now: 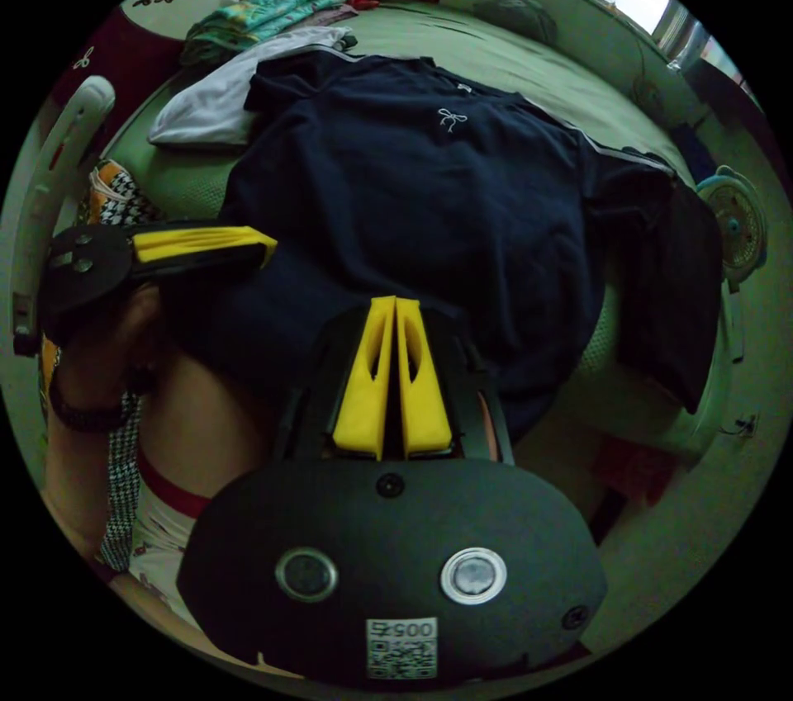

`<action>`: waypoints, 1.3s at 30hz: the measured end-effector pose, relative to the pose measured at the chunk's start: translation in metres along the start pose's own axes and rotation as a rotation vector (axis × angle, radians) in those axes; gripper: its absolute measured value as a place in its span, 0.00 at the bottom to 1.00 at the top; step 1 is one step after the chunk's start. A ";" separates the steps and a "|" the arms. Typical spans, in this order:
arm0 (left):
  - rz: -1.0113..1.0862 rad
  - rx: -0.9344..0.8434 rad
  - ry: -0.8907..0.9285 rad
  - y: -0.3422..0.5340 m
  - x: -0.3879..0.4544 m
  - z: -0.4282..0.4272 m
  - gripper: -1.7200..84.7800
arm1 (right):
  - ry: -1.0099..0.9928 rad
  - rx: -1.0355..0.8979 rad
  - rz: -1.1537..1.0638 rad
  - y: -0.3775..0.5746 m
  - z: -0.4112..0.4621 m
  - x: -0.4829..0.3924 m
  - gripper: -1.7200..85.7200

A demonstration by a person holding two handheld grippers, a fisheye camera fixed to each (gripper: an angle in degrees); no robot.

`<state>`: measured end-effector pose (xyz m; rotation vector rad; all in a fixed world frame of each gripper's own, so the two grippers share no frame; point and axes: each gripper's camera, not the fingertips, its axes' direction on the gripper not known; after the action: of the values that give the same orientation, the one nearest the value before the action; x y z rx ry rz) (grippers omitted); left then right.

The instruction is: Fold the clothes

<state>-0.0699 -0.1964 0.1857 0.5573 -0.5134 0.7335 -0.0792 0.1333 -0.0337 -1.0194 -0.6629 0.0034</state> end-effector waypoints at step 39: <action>-0.209 0.413 0.019 0.010 -0.235 -0.077 0.13 | -0.185 0.278 -0.372 -0.324 -0.049 -0.084 0.12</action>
<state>-0.2080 -0.2528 -0.0117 0.9732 -0.2792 0.6459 -0.2178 -0.1058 0.1613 -0.6225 -0.9850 -0.1329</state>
